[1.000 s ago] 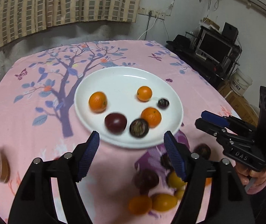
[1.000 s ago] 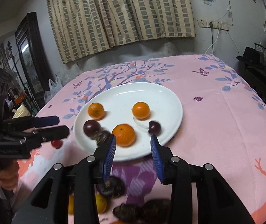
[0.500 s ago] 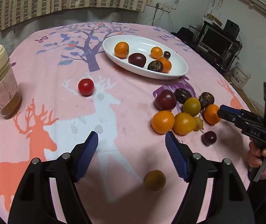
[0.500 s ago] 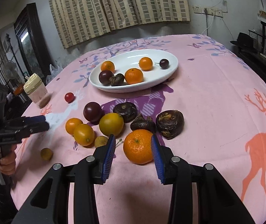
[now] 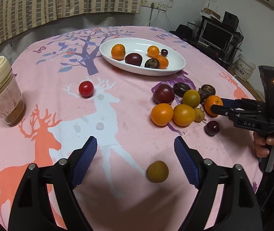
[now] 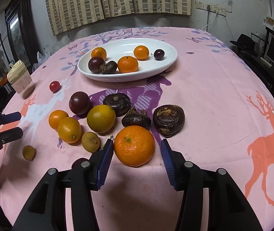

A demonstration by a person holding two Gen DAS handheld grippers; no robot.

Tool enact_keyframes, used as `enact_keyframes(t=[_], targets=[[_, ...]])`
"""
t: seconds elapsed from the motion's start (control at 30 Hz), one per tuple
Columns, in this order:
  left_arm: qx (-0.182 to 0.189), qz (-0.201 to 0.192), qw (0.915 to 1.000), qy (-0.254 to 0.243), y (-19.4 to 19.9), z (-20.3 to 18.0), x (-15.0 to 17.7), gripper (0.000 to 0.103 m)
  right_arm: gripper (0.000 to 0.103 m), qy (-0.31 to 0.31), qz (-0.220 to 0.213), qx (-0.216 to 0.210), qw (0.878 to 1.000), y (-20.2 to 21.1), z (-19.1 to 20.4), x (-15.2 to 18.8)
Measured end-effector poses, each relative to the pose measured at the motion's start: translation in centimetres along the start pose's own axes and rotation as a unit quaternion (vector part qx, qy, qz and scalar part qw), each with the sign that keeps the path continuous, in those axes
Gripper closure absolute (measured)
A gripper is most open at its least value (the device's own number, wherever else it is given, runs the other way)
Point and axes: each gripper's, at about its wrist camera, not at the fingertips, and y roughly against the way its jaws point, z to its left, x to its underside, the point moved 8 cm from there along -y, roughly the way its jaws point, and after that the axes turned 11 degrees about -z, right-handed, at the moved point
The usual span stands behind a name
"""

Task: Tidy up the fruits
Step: 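Grasp a large mandarin with the right tool while the left tool grasps a small yellow fruit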

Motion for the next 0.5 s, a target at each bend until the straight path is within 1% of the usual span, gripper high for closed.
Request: enact_keyframes(t=[0.17, 0.37, 0.43, 0.5], targets=[[0.001, 0.004, 1.0000, 0.000, 0.0, 0.0, 0.2, 0.023, 0.051, 0.004, 0.023, 0.007, 1.000, -0.8, 0.2, 0.4], [0.001, 0.012, 0.9999, 0.000, -0.2, 0.1, 0.6, 0.023, 0.051, 0.004, 0.033, 0.009, 0.999, -1.2, 0.3, 0.7], [0.002, 0.016, 0.9999, -0.004, -0.3, 0.0, 0.8, 0.023, 0.056, 0.003, 0.033, 0.014, 0.999, -1.2, 0.2, 0.7], [0.009, 0.021, 0.9997, -0.008, -0.3, -0.3, 1.1, 0.023, 0.058, 0.001, 0.033, 0.016, 0.999, -1.2, 0.1, 0.7]])
